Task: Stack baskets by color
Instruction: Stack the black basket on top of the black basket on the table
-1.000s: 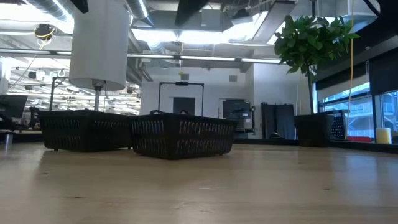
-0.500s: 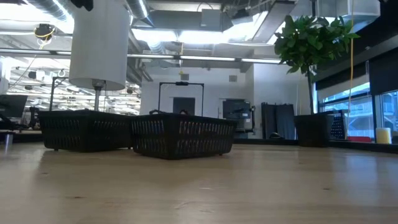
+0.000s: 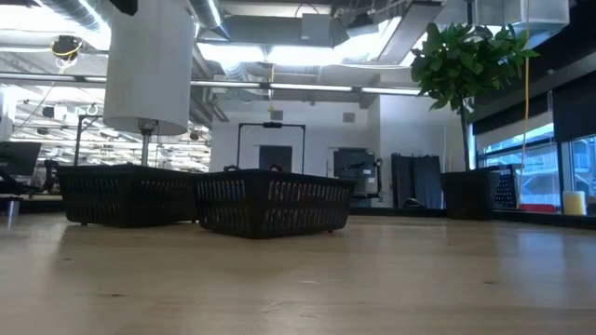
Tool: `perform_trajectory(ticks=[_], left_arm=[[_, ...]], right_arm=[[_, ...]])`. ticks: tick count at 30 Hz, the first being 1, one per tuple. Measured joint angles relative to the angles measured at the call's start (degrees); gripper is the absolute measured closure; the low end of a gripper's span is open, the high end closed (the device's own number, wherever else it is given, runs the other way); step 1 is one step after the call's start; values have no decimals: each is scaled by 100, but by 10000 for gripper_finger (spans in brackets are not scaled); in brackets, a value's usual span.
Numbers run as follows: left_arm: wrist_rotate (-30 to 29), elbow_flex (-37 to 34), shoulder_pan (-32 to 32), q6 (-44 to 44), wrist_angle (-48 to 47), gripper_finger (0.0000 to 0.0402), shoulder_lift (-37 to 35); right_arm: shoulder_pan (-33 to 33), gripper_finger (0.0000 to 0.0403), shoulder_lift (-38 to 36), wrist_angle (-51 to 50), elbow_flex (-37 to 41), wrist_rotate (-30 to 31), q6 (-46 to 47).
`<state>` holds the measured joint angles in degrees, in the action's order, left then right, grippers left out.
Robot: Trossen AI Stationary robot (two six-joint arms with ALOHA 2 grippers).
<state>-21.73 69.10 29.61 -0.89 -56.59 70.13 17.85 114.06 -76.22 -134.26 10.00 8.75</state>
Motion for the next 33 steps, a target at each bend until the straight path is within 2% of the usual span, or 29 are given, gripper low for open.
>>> perform_trajectory(ticks=[8, 13, 20, 25, 29, 33], left_arm=[[-21, 0, -9, 282, 112, 327, 0], [-107, 2, -98, 612, 502, 303, 45], [-38, 0, -353, 1397, 601, 304, 433], [319, 0, -509, 2218, 928, 304, 874], [371, 0, -614, 2526, 1259, 304, 1319], [891, 0, -757, 2972, 1485, 304, 1777]], right_arm=[[0, 321, 0, 1, 0, -4, -6], [2, 321, -13, 1, 3, -97, -8], [115, 321, -299, 6, 5, -197, 128], [318, 321, -545, -29, 4, 73, -7], [451, 321, -757, -35, 4, 157, -20], [548, 321, -926, -40, 4, 162, -21]])
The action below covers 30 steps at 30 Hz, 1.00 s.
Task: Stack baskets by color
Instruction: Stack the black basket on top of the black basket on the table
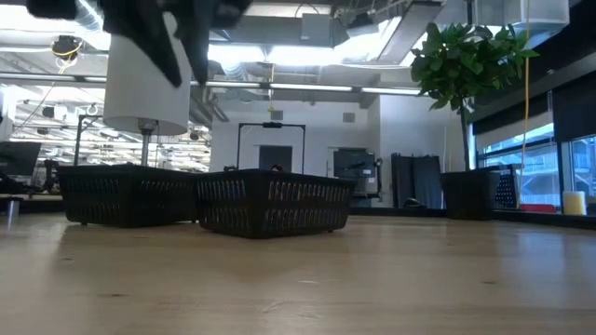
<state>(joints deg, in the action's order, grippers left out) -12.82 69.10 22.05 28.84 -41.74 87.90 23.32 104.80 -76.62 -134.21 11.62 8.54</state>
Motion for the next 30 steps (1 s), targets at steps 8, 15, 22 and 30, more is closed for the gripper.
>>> perform_trajectory(ticks=[8, 15, 22, 30], left_arm=[[253, -4, -197, 136, 348, 304, 667], [455, -4, -357, 129, 511, 304, 949], [454, -4, -479, 126, 633, 304, 1056], [763, -4, -611, 17, 703, 304, 1068]], right_arm=[[146, 321, -108, -4, 0, -7, -283], [169, 321, -108, -74, 0, -8, -345], [167, 321, -108, -219, 0, -10, -306], [167, 321, -108, -256, 0, -11, -306]])
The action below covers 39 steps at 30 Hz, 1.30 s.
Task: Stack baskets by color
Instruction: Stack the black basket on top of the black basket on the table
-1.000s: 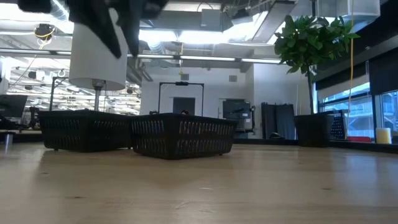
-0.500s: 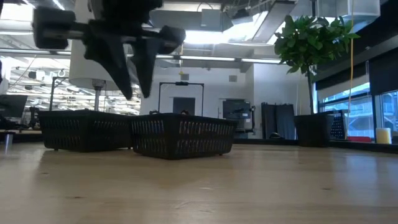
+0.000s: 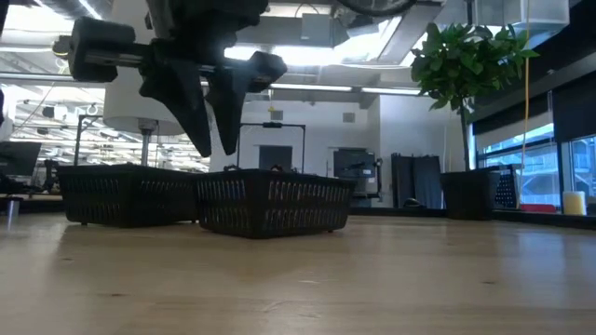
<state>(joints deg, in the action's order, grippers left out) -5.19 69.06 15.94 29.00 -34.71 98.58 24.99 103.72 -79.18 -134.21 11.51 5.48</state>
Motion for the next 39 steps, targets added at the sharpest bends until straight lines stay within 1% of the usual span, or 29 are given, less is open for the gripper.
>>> perform_trajectory(ticks=[11, 14, 18, 29, 35, 39], left_arm=[[42, 0, -45, -7, 58, 305, 170], [66, 0, -45, 21, 136, 305, 374], [0, 4, -44, 257, 267, 305, 512], [4, 2, -139, 298, 481, 305, 544], [18, 11, -196, 307, 605, 305, 727], [2, -11, -189, 312, 528, 316, 879]], right_arm=[[0, 321, 0, 0, 0, -8, 0], [-2, 321, 0, -2, 0, -8, 2], [-1, 321, 0, 2, 0, -10, 0], [0, 321, 0, 2, 0, -9, 2], [0, 321, 0, 2, 0, -11, 4], [0, 321, 0, 4, 0, -9, 20]])
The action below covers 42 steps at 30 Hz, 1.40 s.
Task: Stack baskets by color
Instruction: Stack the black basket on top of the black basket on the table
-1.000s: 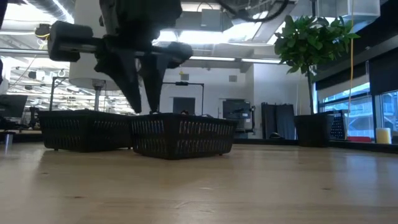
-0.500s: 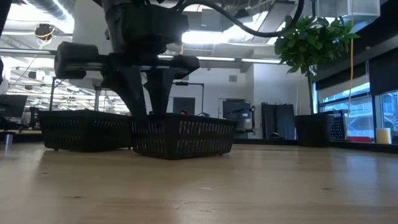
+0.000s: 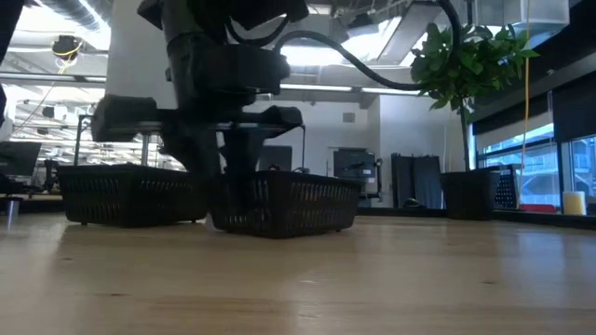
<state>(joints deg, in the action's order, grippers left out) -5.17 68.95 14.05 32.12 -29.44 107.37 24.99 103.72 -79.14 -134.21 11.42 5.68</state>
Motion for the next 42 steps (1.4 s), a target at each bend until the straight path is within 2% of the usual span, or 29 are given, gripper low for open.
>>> perform_trajectory(ticks=[6, 8, 12, 16, 18, 25, 32, 36, 42], left_arm=[[-4, 9, 38, -95, -27, 385, -4], [-23, 11, 62, -300, -34, 396, -23], [-196, 182, 166, -616, -491, 400, -78], [-952, 576, 380, -650, -1229, 401, -196], [-1114, 793, 436, -708, -1473, 401, -286], [-1263, 1368, 533, -1376, -2156, 401, -813], [-1461, 1425, 567, -2386, -3009, 401, -1366], [-1623, 1423, 710, -2821, -3570, 401, -1464], [-1502, 1418, 1030, -3655, -4574, 401, -1462]], right_arm=[[0, 321, 0, 3, 0, -2, 8], [-1, 321, 0, 3, 0, -1, 6], [0, 321, 0, 1, 0, -2, 1], [0, 321, 0, 1, 0, 11, -1], [-1, 321, 0, -3, 0, 11, -3], [-2, 321, 0, -63, 4, 15, -158], [-2, 321, -44, -69, 12, 101, -295], [-1, 321, -55, -64, 12, 101, -295], [-2, 321, -55, -52, 13, 103, -252]])
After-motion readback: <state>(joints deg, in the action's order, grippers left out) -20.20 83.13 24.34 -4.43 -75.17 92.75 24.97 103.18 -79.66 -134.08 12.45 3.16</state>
